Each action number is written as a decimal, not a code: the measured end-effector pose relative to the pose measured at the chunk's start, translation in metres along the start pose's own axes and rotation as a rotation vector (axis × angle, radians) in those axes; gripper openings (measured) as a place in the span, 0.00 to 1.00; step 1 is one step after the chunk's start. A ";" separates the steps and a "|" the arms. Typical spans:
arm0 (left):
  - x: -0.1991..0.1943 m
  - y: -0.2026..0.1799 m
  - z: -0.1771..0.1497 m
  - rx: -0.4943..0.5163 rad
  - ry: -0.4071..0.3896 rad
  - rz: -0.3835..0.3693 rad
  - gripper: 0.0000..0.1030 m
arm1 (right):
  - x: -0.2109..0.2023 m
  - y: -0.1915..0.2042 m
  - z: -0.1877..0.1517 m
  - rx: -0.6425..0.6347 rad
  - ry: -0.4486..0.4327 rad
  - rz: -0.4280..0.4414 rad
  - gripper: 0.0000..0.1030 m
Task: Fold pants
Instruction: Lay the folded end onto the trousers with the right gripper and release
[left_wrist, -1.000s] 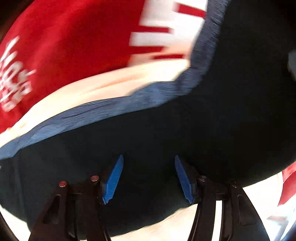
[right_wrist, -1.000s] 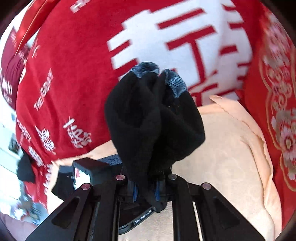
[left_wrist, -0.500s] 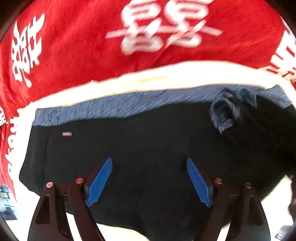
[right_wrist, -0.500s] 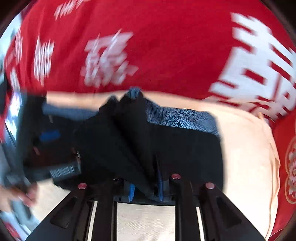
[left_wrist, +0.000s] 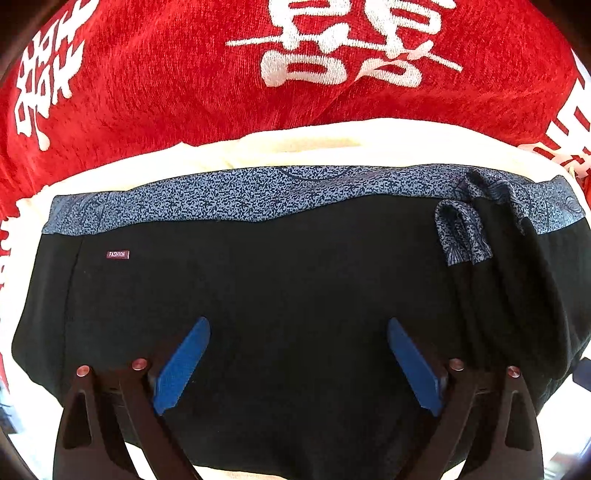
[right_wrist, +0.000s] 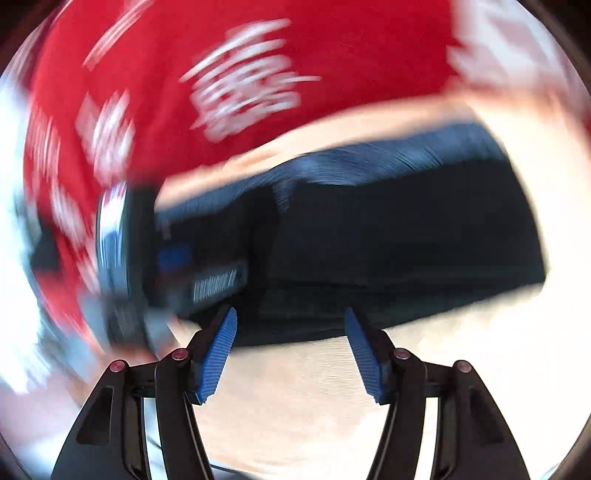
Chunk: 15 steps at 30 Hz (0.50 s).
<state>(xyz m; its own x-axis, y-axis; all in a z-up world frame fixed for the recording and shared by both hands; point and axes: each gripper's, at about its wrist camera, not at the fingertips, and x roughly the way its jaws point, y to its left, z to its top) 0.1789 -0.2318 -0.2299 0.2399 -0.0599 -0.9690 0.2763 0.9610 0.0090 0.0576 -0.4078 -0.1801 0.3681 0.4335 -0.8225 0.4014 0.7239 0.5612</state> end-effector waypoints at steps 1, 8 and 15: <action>0.004 -0.003 0.000 -0.001 0.001 -0.003 0.95 | 0.002 -0.011 0.002 0.065 -0.001 0.046 0.61; 0.003 -0.004 0.001 0.011 -0.003 0.006 0.95 | 0.035 -0.057 0.007 0.400 0.023 0.246 0.36; 0.004 -0.008 0.003 0.015 0.001 0.015 0.95 | 0.024 -0.049 -0.009 0.391 0.033 0.259 0.05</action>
<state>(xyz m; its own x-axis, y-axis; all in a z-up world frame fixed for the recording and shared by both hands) 0.1807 -0.2406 -0.2332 0.2436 -0.0452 -0.9688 0.2867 0.9576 0.0274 0.0392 -0.4274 -0.2283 0.4737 0.5949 -0.6494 0.5876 0.3357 0.7362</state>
